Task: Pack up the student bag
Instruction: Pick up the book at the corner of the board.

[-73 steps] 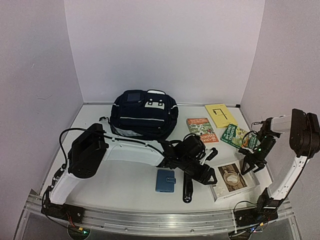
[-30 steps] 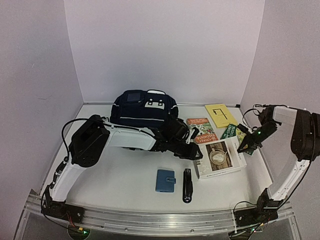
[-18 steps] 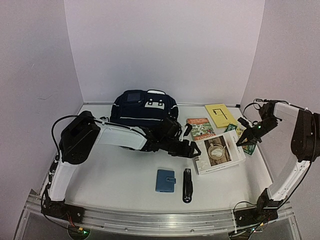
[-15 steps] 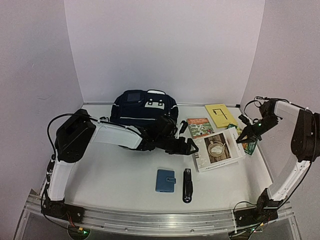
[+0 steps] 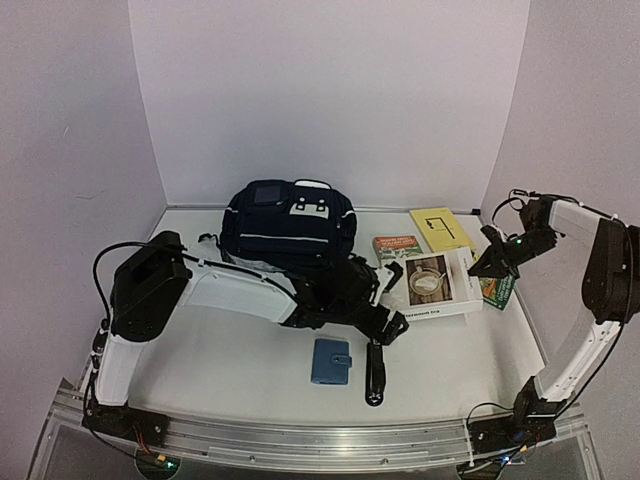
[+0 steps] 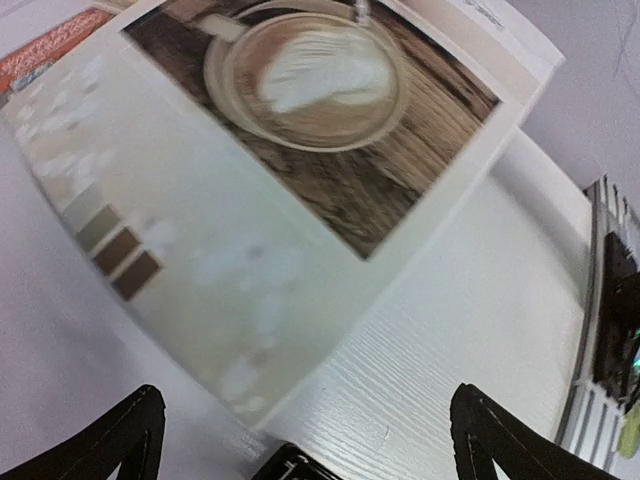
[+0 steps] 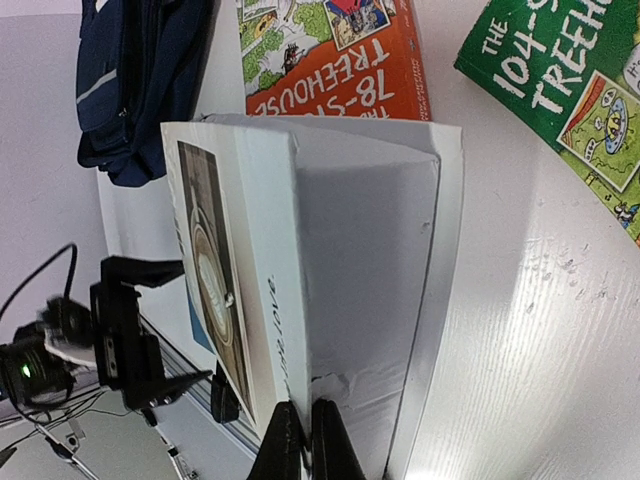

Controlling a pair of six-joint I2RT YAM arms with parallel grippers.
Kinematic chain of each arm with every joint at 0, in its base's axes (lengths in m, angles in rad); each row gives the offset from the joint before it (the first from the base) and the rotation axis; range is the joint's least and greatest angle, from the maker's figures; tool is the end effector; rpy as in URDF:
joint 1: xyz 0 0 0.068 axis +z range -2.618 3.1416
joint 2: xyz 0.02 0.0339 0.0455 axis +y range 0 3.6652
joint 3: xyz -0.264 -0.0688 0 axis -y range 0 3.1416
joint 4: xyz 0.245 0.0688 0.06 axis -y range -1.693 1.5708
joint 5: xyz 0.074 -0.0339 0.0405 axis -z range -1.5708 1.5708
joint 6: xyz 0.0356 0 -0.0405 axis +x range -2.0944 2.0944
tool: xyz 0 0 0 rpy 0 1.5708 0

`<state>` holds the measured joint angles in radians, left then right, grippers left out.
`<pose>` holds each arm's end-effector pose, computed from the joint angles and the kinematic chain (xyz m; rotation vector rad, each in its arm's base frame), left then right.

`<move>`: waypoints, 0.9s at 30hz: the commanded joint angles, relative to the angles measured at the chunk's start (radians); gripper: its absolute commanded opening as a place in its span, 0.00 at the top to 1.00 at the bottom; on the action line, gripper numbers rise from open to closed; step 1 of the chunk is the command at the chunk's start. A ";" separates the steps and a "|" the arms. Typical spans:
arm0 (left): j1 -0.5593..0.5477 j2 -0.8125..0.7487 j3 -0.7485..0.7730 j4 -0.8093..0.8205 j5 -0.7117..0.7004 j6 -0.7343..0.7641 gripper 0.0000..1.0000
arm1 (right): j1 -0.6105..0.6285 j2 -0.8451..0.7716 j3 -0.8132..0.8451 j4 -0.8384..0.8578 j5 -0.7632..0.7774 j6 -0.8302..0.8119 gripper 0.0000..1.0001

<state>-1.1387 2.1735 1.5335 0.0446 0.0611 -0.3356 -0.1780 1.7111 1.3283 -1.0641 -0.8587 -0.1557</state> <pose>0.2044 -0.4483 0.1714 0.9377 2.1126 -0.8763 0.3184 -0.0299 0.2425 -0.0456 2.6457 1.1669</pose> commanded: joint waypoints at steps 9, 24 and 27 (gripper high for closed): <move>0.083 -0.305 -0.222 0.130 0.098 -0.117 0.00 | 0.012 -0.085 0.005 0.020 -0.162 0.020 1.00; 0.194 -0.327 -0.412 0.548 0.472 -0.579 0.00 | 0.170 -0.170 0.085 0.079 -0.262 0.040 1.00; 0.210 -0.319 -0.447 0.650 0.512 -0.647 0.00 | 0.213 -0.178 0.087 0.100 -0.269 0.052 1.00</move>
<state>-0.9523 1.8623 1.1174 0.4726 0.4700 -0.8470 -0.0096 1.5819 1.3733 -1.0078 -1.0705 -0.1222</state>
